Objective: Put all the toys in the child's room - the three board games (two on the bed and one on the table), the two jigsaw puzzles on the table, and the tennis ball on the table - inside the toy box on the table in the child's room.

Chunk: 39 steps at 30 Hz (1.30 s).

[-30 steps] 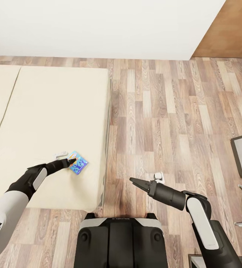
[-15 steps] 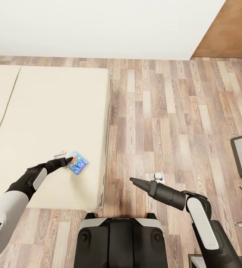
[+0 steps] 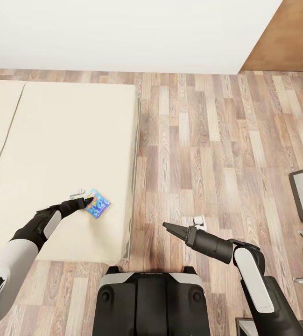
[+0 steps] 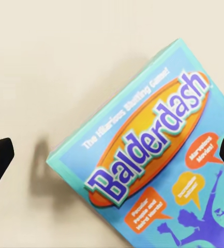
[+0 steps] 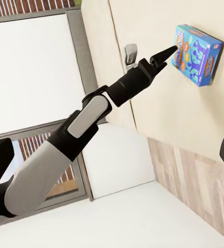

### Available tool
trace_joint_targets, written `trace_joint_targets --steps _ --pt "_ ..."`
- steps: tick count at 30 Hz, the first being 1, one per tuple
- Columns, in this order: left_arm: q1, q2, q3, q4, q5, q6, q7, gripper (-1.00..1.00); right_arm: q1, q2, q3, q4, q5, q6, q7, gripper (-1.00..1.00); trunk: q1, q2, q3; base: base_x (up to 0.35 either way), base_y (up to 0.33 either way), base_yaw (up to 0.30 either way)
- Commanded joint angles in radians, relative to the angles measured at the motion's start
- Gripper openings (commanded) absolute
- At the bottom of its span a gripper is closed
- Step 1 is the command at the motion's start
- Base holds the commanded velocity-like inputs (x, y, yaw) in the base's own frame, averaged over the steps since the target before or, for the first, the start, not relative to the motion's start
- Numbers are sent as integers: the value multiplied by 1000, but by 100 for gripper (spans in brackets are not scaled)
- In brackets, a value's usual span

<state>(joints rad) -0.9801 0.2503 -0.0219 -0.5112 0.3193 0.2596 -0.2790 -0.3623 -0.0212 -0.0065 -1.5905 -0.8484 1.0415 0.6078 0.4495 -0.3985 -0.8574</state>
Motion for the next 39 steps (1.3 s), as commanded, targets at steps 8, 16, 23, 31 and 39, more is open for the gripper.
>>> trace_joint_targets --steps 8,16,23,31,39 --pt "0 -1 -4 -1 10 7 0 100 -1 0 -1 0 3 5 7 100 1 -2 -13 0 0 0" --pt "0 -1 -5 -1 10 7 0 100 -1 0 -1 0 3 4 9 100 1 -2 -25 0 0 0" --pt "0 -3 -6 -1 12 6 0 100 0 -1 -1 0 4 4 15 100 1 -2 -28 0 0 0" --pt "0 -10 -7 -1 12 6 0 100 -1 -1 -1 0 4 4 16 100 1 -2 -31 0 0 0" --pt "0 -22 -7 -2 11 6 -2 100 -1 -3 -1 0 3 5 18 100 1 -2 -38 0 0 0"
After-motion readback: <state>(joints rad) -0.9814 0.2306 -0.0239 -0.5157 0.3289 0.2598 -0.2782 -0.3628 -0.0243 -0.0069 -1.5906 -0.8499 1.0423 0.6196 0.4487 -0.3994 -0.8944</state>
